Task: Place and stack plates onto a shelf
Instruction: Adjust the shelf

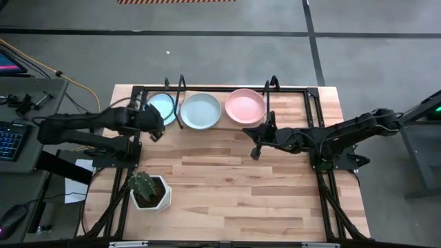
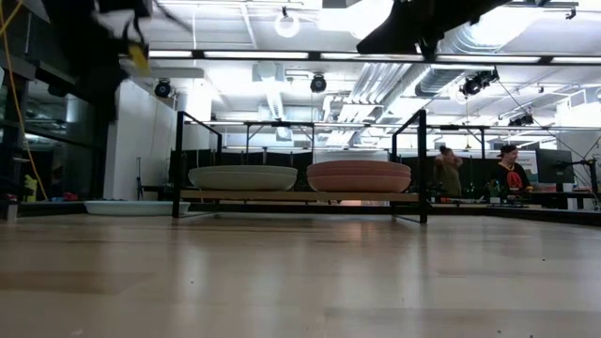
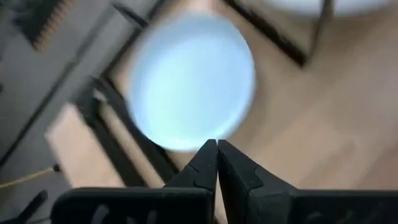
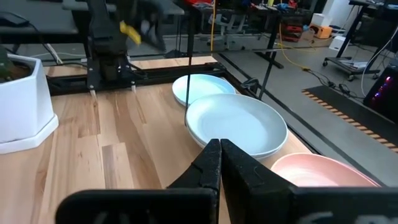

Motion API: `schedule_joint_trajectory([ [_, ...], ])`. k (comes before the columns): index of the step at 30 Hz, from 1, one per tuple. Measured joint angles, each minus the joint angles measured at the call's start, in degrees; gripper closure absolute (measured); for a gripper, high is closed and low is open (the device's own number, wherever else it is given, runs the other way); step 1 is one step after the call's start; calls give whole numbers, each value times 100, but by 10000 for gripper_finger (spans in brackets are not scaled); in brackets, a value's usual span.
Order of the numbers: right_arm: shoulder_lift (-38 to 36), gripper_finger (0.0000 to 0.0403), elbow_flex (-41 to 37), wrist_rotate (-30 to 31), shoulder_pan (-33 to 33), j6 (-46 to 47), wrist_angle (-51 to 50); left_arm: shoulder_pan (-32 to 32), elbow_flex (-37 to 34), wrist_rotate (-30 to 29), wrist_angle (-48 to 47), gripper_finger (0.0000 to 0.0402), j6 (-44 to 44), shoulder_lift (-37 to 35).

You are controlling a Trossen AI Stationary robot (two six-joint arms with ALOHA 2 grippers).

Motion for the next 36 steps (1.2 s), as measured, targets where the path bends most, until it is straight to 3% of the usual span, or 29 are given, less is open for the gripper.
schedule_joint_trajectory([
  [4,0,402,0,-4,-39,-1,99,135,-405,723,562,401,423,316],
  [10,0,402,0,-17,-48,-26,153,238,-321,798,634,401,498,964],
  [16,0,402,0,-20,-48,-64,141,690,-250,1201,707,401,1378,1494],
  [25,0,402,0,-33,-48,-62,133,1550,-259,746,1537,401,2948,2050],
  [31,0,402,0,-36,-48,-62,83,1650,-259,549,2064,401,3388,2171],
  [36,0,402,0,-37,-48,-5,12,1717,-259,395,1949,401,3213,2173],
])
